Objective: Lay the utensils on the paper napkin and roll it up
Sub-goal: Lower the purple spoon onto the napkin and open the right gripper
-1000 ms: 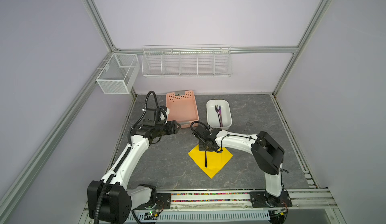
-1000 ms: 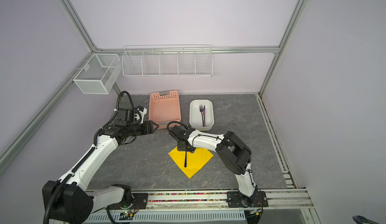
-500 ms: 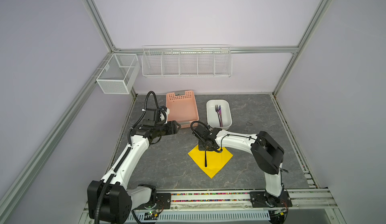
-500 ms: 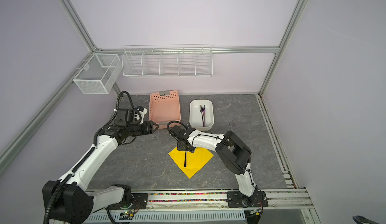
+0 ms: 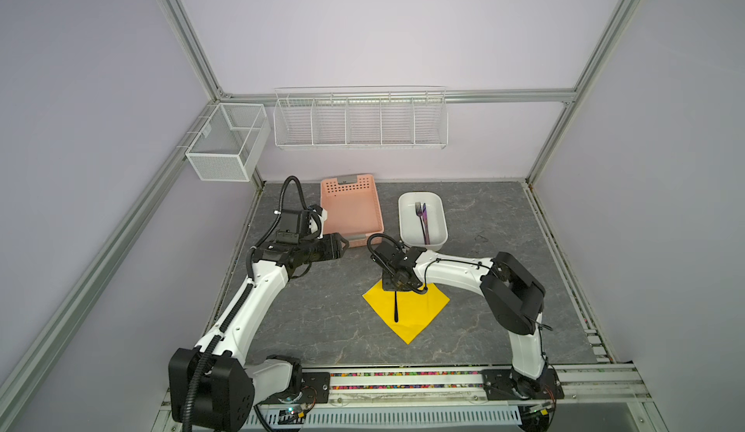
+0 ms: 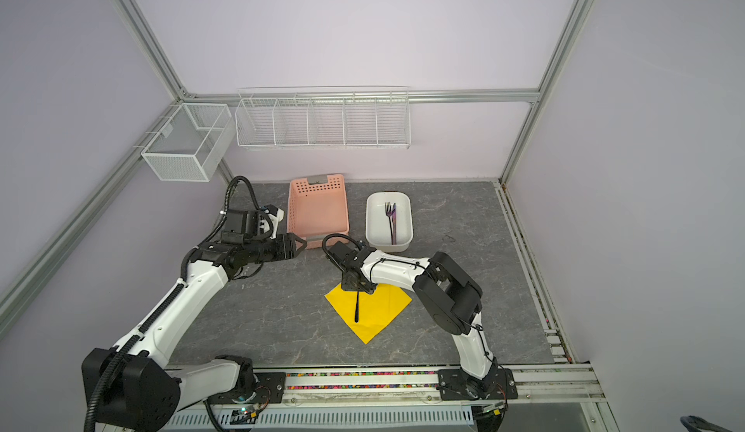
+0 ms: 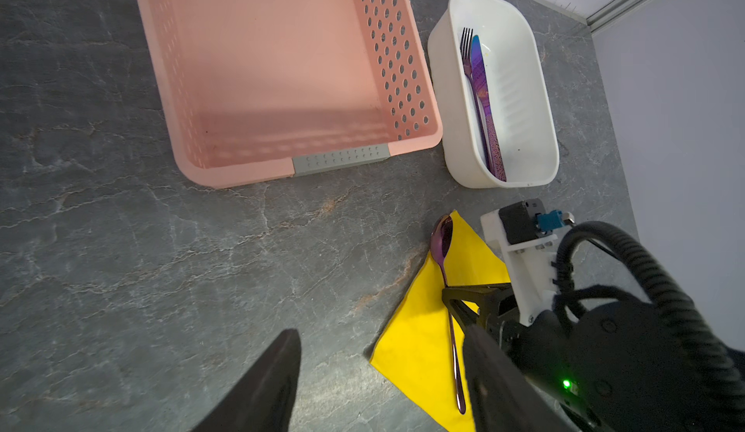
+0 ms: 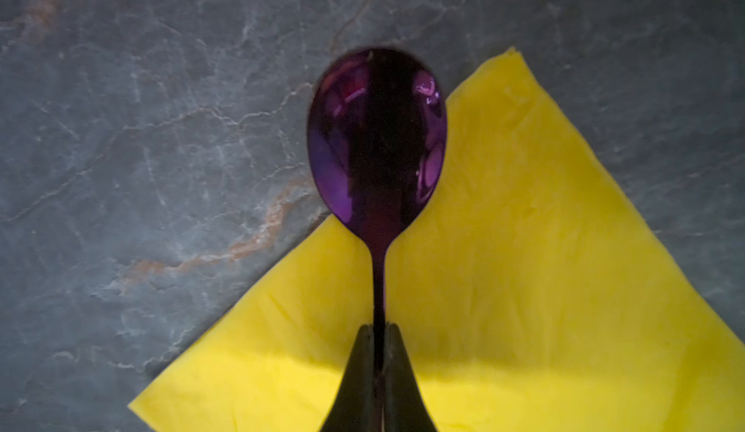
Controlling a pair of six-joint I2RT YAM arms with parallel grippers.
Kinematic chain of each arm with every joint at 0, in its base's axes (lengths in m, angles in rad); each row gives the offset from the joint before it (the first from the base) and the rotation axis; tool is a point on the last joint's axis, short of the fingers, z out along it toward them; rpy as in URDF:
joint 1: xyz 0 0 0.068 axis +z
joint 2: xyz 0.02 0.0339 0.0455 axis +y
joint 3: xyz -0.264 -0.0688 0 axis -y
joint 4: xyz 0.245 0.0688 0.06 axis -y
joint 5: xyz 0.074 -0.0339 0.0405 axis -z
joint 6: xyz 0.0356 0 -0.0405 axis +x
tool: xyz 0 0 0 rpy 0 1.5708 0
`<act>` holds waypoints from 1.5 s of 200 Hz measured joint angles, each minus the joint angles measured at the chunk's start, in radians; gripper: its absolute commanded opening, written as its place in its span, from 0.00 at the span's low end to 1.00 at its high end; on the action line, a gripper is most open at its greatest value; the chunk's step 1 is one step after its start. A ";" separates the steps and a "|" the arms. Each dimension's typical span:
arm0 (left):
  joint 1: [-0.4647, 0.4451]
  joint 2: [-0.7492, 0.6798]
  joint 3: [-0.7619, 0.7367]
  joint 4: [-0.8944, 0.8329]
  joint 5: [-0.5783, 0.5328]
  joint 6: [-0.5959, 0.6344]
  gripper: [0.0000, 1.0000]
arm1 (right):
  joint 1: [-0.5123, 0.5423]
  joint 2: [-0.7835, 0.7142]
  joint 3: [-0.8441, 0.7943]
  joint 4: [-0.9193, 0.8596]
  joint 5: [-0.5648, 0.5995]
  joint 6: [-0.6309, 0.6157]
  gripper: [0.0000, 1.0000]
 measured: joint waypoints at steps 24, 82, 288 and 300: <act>0.000 0.000 -0.001 0.000 0.000 0.000 0.65 | -0.003 0.006 0.001 0.000 -0.005 0.000 0.09; 0.000 0.000 -0.002 0.000 0.000 0.000 0.65 | -0.004 0.006 0.002 0.000 -0.009 -0.003 0.14; 0.005 0.000 -0.007 0.000 -0.008 0.001 0.65 | -0.026 -0.181 0.026 -0.062 -0.003 -0.055 0.24; 0.005 0.000 -0.007 -0.001 -0.011 0.002 0.65 | -0.045 -0.190 0.043 -0.077 -0.005 -0.077 0.24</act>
